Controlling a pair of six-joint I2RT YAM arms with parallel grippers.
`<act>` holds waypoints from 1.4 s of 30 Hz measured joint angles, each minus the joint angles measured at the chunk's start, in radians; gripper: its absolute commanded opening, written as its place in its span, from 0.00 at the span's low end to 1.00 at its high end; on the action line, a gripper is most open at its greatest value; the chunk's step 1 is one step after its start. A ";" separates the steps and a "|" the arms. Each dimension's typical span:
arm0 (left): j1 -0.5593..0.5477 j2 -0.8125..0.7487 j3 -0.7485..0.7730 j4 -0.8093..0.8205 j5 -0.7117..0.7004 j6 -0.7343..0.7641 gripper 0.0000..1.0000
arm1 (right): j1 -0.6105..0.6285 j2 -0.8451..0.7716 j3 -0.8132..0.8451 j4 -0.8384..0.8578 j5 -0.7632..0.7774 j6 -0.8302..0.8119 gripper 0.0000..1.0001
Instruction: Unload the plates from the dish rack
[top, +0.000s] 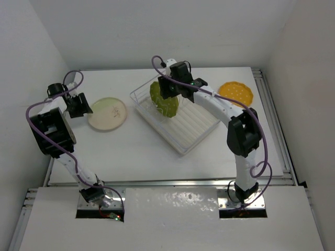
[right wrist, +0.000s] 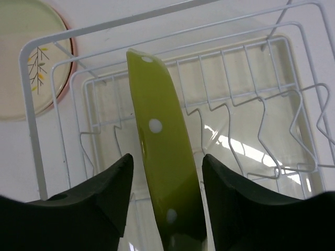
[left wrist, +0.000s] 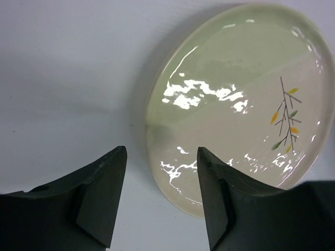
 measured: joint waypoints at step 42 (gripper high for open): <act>0.000 -0.023 0.134 -0.034 0.004 -0.045 0.59 | -0.169 -0.244 -0.187 0.349 0.010 0.384 0.00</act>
